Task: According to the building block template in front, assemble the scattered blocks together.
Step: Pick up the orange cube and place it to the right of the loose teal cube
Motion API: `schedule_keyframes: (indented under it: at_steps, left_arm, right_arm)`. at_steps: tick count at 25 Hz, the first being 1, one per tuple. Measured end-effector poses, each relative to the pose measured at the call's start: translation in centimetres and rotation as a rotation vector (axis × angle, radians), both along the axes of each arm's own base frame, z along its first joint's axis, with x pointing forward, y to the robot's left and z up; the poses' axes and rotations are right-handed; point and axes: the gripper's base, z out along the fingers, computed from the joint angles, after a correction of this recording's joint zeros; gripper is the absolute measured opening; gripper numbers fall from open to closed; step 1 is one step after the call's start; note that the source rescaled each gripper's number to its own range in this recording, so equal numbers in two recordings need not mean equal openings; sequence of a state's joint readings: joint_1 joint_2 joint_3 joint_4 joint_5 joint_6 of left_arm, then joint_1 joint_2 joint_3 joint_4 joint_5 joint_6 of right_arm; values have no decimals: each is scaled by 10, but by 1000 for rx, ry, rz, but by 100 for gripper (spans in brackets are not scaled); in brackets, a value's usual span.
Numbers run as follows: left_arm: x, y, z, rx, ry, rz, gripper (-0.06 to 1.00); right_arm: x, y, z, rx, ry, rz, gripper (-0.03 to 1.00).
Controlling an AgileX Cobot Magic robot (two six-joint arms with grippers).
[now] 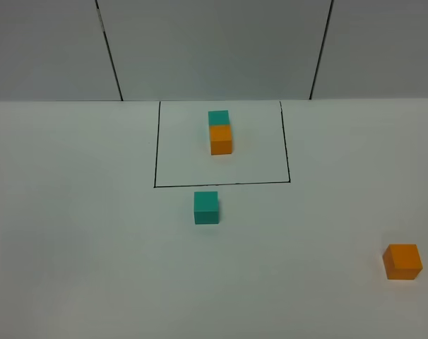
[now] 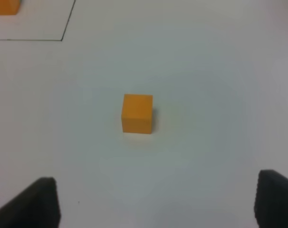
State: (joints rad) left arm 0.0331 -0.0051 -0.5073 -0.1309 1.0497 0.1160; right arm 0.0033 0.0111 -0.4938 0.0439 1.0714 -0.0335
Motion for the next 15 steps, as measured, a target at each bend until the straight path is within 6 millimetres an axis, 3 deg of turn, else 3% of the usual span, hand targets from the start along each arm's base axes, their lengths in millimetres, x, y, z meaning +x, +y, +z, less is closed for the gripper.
schedule_keyframes:
  at_steps: [15]
  left_arm:
    - [0,3,0,-11,4,42,71]
  right_arm:
    - [0,0,0,0,0,0,69]
